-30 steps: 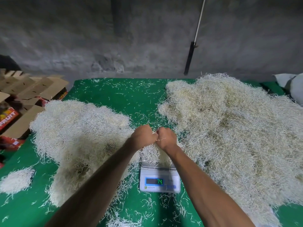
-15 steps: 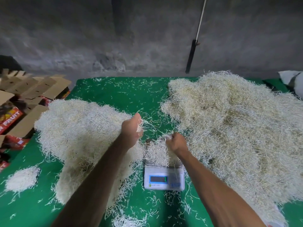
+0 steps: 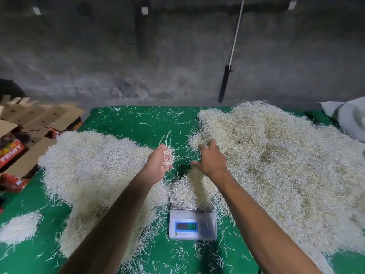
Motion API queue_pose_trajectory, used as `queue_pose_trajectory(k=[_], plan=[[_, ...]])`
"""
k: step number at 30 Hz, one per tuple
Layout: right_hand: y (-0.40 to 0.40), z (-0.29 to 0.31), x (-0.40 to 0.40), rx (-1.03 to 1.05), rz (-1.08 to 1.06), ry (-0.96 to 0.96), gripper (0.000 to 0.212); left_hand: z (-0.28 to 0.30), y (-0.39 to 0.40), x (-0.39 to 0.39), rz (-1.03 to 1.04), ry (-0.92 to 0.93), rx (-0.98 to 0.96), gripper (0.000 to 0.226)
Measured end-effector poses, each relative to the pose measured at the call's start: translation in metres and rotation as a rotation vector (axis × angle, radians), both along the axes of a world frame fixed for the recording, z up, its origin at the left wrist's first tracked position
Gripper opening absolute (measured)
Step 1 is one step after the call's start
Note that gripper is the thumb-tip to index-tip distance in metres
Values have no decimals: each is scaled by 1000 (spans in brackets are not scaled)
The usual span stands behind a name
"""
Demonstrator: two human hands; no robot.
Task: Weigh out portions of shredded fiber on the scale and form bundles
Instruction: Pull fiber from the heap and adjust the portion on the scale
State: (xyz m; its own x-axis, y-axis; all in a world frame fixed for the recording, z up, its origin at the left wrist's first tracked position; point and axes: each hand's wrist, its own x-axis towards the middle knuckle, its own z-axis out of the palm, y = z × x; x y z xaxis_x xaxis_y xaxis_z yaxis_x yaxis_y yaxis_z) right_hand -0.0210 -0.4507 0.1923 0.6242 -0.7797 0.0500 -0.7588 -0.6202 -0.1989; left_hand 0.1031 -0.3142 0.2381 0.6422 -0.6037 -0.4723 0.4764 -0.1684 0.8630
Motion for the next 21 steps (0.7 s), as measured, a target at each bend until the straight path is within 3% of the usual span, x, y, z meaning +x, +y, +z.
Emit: queue_pose_trajectory(k=[2, 5, 7, 11, 14, 17, 19, 21], plan=[[1, 14, 1, 100, 173, -163, 68, 5, 0, -7, -88, -83, 44, 39], [9, 21, 0, 665, 378, -468, 62, 6, -2, -12, -238, -128, -41, 37], [14, 16, -4, 724, 377, -566, 52, 6, -3, -14, -277, -107, -107, 37], [7, -2, -25, 777, 230, -796, 12, -4, -7, -13, -403, -68, -146, 38], [0, -19, -42, 891, 127, -850, 10, -17, -18, -20, -430, 33, -168, 48], [-11, -37, -58, 964, -187, -1032, 17, -30, -34, -33, -327, 38, -224, 49], [-29, -50, -75, 891, -350, -967, 21, -40, -40, -36, -279, 55, -258, 52], [-49, -58, -93, 853, -370, -672, 22, -50, -41, -37, -283, 75, -246, 56]])
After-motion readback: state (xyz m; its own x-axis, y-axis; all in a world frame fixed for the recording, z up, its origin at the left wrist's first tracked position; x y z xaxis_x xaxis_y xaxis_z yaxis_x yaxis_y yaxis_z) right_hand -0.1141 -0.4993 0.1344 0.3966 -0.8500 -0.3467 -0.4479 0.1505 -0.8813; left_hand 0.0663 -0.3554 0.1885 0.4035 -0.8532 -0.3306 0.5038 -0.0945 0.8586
